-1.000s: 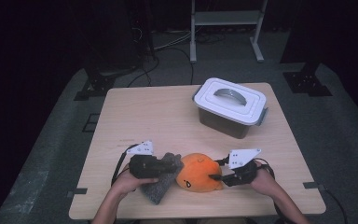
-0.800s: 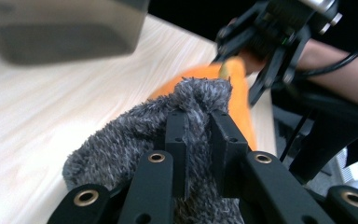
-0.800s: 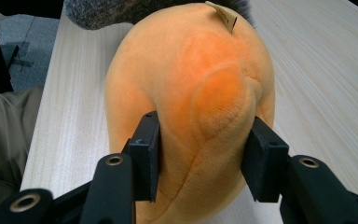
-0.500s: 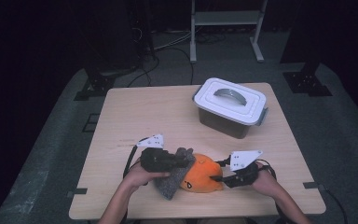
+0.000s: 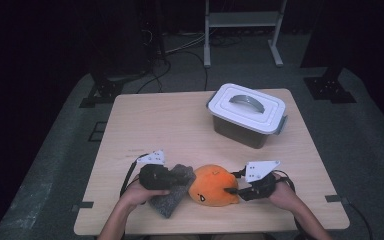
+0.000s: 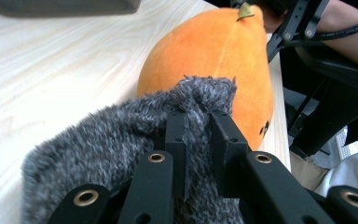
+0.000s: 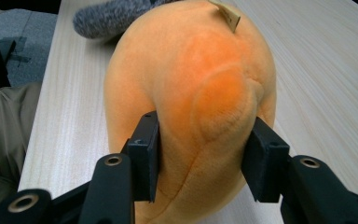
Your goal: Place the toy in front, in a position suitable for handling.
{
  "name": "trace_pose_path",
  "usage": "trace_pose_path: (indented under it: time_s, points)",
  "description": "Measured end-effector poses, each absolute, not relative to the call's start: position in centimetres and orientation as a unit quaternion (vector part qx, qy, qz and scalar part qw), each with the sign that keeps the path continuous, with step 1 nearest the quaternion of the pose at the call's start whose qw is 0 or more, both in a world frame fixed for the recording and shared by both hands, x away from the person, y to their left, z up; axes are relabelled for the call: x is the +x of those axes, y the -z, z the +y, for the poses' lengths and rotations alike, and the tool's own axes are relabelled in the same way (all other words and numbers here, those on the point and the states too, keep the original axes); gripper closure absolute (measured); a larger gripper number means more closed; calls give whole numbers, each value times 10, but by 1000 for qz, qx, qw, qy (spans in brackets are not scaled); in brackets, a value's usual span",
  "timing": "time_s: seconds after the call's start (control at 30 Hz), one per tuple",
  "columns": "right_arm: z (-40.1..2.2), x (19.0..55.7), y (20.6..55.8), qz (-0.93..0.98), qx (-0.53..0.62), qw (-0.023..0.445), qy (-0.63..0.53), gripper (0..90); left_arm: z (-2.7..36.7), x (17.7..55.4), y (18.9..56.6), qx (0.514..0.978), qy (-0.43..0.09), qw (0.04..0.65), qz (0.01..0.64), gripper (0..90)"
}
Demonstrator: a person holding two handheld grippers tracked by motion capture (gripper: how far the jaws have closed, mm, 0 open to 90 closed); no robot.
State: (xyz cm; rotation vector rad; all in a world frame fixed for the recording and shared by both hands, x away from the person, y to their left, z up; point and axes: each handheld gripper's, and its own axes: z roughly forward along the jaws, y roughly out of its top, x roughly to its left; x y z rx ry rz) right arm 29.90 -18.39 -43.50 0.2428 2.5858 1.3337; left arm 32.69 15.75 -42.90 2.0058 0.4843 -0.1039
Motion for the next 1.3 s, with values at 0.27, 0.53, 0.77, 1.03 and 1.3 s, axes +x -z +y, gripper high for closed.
trace_pose_path:
  time_s: [0.27, 0.53, 0.77, 1.03, 1.3]
  points:
    - [-180, 297, 434, 880, 77, 117, -454, 518, 125, 335, 398, 830, 35, 533, 160, 785]
    - [-182, 297, 434, 879, 100, 101, -455, 410, 110, 337, 403, 843, 41, 511, 165, 785]
    - [-180, 297, 430, 877, 133, 67, -457, 283, 125, 327, 408, 843, 55, 510, 162, 786]
    - [-169, 295, 428, 881, 109, 89, -452, 505, 133, 324, 407, 828, 56, 531, 170, 786]
    - [-159, 298, 422, 876, 89, 147, -452, 552, 124, 334, 381, 830, 35, 536, 152, 786]
